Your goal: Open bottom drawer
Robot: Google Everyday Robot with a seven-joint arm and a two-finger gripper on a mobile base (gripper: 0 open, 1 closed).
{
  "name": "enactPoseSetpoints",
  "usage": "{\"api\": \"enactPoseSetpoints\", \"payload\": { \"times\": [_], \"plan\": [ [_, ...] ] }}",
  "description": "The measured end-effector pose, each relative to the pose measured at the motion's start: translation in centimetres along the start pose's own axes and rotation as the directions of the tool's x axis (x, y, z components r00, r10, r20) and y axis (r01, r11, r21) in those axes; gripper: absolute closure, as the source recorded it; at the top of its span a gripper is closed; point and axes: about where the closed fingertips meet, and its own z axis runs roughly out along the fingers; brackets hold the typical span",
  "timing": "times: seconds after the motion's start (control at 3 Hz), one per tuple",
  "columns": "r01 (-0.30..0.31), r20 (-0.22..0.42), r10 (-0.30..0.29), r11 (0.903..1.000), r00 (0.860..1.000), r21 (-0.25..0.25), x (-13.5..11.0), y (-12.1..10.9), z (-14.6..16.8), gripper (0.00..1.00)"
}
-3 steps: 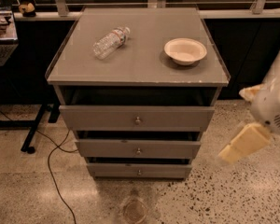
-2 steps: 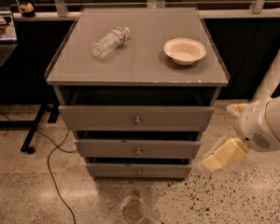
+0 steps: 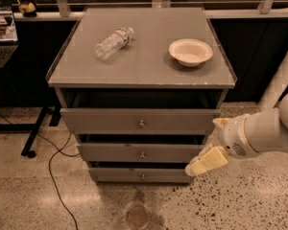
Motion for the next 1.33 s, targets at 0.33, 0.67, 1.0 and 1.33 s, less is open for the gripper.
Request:
{"api": "enactPoseSetpoints", "payload": {
  "times": [0.33, 0.67, 1.0, 1.33],
  "plan": [
    [-0.003, -0.001, 0.003, 1.0, 1.0, -0.007, 0.2, 0.0, 0.3, 0.0],
    [0.007, 0.014, -0.007, 0.9998, 1.0, 0.016, 0.2, 1.5, 0.0, 0.0],
    [-0.127, 0.048, 0.126, 0.9918, 0.991, 0.01, 3.6, 3.0, 3.3, 0.0],
    [-0.224, 0.083, 0.222, 0.9747, 0.971, 0.005, 7.4, 3.6, 8.1, 0.0]
  ]
}}
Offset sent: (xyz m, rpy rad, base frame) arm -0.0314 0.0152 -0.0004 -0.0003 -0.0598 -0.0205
